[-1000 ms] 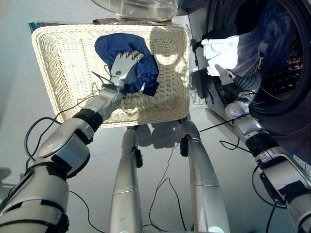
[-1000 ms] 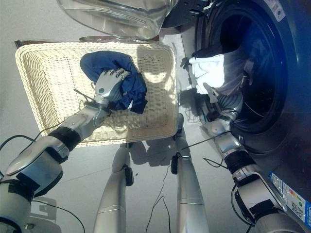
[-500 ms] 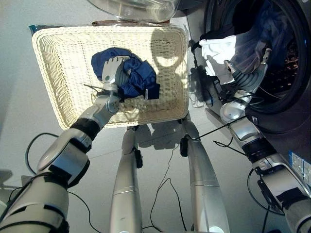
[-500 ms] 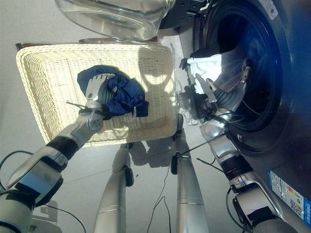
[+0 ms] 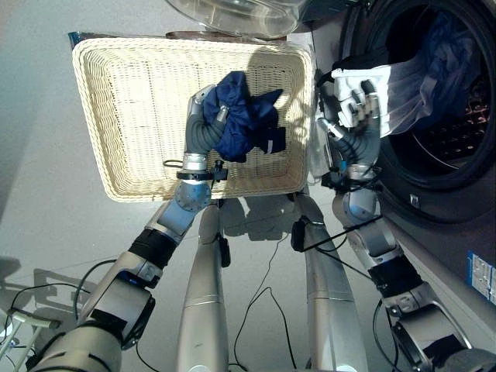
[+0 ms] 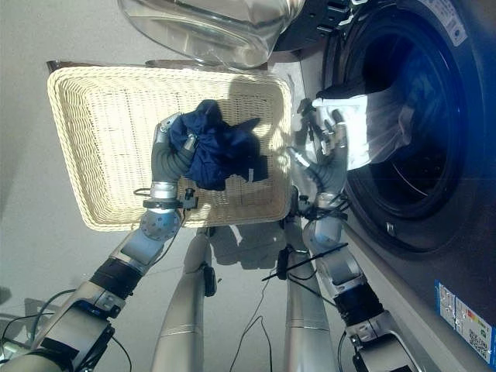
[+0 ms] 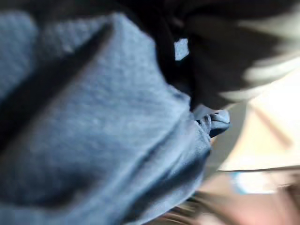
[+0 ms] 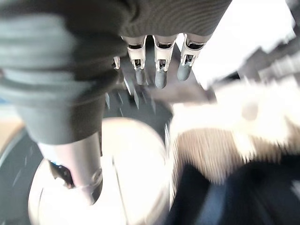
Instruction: Put the clothes into the washing machine.
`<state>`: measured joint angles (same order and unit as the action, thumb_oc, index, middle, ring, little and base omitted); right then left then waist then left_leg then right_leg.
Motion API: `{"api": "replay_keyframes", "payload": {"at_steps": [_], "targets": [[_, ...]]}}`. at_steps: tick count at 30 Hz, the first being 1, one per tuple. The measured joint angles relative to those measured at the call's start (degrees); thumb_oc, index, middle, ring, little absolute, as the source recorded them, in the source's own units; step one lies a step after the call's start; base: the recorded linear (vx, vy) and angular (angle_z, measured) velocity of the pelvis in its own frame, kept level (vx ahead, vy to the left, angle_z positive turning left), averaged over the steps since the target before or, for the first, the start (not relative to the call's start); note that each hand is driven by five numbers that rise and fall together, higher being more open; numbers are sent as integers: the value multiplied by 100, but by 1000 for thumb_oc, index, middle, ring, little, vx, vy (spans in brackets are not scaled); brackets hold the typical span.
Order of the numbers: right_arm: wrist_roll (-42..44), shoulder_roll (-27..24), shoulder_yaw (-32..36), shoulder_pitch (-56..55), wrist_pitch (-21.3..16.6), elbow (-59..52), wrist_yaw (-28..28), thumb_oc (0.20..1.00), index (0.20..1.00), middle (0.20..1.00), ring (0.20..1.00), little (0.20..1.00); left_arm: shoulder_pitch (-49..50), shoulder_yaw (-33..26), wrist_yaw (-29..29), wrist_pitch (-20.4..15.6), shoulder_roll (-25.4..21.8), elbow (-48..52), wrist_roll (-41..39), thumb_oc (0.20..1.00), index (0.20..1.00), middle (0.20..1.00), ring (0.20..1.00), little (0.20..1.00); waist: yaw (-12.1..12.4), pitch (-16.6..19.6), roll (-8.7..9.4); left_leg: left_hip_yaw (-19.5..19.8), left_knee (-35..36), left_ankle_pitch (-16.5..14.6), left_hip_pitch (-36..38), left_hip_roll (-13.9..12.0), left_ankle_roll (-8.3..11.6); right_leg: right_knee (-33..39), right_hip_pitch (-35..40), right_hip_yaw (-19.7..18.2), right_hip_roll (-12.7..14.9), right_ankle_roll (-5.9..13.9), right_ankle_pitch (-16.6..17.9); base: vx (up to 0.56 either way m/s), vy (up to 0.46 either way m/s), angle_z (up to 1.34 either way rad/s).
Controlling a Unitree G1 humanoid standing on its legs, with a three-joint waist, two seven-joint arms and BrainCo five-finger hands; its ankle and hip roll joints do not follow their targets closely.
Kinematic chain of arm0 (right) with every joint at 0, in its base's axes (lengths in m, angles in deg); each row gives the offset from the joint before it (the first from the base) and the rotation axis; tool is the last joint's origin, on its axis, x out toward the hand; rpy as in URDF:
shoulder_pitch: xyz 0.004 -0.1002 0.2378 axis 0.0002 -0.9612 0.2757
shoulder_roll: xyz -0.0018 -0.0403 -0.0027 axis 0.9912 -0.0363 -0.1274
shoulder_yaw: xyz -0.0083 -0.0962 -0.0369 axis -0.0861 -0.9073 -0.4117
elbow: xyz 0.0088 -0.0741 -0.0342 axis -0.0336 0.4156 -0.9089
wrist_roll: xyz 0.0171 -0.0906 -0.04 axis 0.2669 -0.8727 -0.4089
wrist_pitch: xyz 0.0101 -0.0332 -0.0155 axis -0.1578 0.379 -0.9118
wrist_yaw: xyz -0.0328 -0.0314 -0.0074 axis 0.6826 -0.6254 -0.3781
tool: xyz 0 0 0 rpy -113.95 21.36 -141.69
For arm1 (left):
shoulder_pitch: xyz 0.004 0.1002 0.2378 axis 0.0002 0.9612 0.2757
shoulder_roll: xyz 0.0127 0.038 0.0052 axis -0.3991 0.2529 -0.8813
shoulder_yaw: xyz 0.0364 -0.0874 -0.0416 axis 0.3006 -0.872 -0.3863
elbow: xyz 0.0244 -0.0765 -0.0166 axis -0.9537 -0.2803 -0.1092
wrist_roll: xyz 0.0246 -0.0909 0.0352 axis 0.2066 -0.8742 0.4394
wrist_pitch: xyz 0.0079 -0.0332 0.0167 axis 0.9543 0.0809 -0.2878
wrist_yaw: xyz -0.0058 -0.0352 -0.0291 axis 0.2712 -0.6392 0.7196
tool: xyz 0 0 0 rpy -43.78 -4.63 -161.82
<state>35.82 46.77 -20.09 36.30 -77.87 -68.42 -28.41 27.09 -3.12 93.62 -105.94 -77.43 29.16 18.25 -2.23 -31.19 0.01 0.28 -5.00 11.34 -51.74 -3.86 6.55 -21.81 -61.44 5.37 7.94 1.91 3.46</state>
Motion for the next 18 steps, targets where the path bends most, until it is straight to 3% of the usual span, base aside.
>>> {"api": "replay_keyframes", "payload": {"at_steps": [3, 7, 18], "targets": [[509, -2, -171, 42, 254, -132, 702, 1000, 1000, 1000, 1000, 1000, 50, -2, -781, -109, 48, 419, -530, 200, 200, 200, 200, 200, 24, 0, 0, 22, -5, 1, 1, 11, 1, -50, 1, 34, 25, 1, -43, -1, -35, 6], [922, -5, -329, 117, 494, -133, 1079, 1000, 1000, 1000, 1000, 1000, 81, 37, -1669, -107, 158, 763, -1141, 200, 200, 200, 200, 200, 52, 0, 0, 53, -16, 1, 2, 38, 2, -70, 6, 38, 49, 14, -56, 0, -7, 1], [1331, -35, -494, 279, 670, -338, 1200, 1000, 1000, 1000, 1000, 1000, 86, 67, -3118, 216, 250, 1290, -2002, 200, 200, 200, 200, 200, 171, 0, 0, 158, -80, -10, 4, 62, -15, -230, 10, 100, 89, -14, -109, 1, -9, 3]]}}
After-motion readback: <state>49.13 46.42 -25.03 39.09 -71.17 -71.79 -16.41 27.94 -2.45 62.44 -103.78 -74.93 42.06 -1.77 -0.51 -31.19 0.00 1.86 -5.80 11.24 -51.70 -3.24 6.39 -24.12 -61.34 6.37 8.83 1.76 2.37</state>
